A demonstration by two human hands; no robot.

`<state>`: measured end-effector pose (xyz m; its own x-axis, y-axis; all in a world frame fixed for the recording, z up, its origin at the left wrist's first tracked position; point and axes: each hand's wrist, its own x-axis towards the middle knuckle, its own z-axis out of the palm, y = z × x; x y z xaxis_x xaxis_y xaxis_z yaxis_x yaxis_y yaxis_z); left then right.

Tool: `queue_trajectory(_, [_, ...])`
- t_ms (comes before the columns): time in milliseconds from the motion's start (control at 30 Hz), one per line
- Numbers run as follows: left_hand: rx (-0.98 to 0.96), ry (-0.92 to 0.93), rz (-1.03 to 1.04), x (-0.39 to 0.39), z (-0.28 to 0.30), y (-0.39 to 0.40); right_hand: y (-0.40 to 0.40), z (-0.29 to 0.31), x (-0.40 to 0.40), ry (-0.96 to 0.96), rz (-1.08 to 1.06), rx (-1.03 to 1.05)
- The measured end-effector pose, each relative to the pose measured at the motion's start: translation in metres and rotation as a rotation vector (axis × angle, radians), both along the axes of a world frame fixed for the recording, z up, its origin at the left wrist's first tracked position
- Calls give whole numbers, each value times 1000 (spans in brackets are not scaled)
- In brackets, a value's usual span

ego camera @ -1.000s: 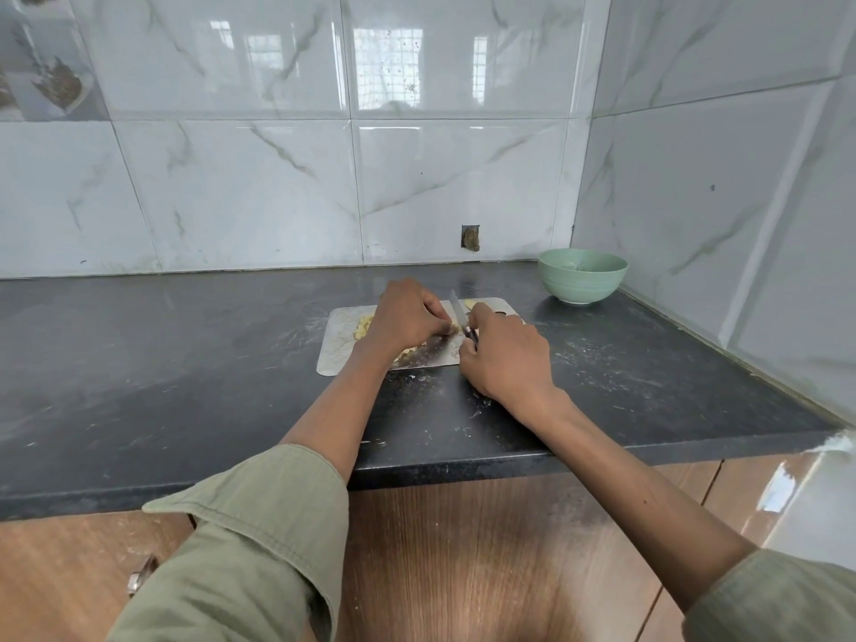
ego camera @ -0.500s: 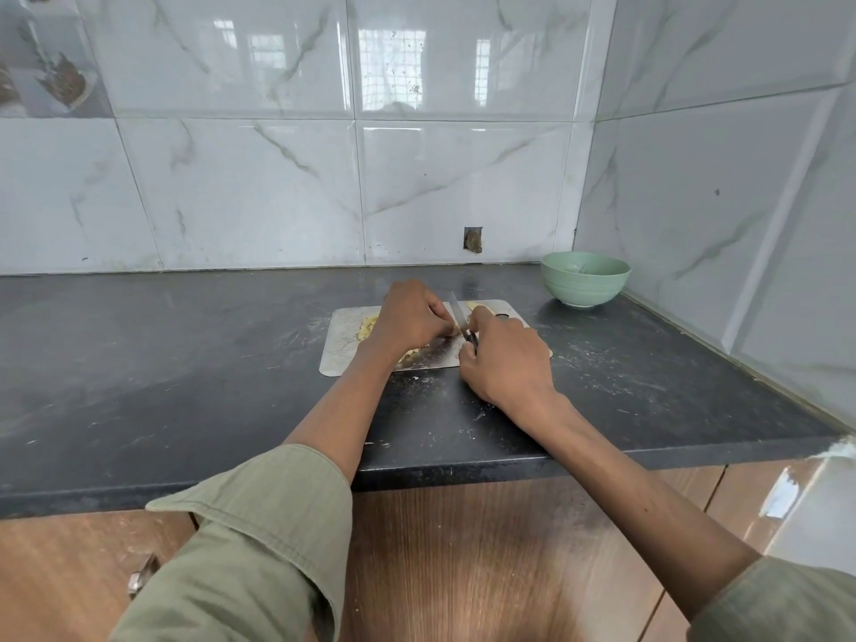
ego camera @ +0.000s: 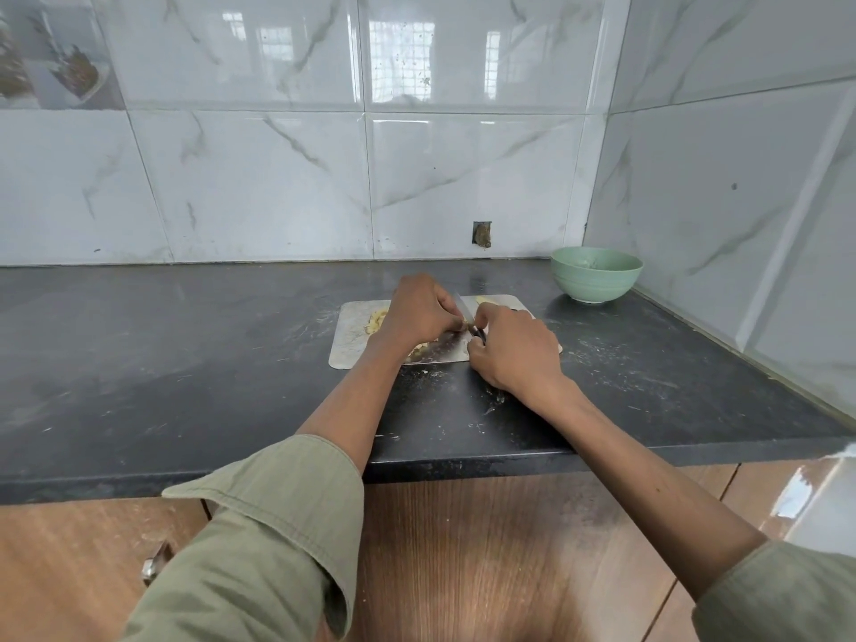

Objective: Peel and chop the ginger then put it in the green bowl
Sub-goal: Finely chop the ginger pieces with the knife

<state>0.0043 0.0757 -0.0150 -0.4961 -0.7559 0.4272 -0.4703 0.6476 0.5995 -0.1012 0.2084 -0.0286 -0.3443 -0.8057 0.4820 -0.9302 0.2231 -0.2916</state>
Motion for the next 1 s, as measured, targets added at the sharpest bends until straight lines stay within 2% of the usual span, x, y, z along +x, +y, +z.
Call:
queue_trajectory(200, [-5,-10,-20,2,1,-1,5,-4,6,49,-41,-27])
queue_trajectory(700, [36,-35,-29,4,3,0,6,-2,4,-12,-33,-28])
queue_trajectory(1000, [18,-27,-40,5,4,1,10,-2,7,19,-4,-72])
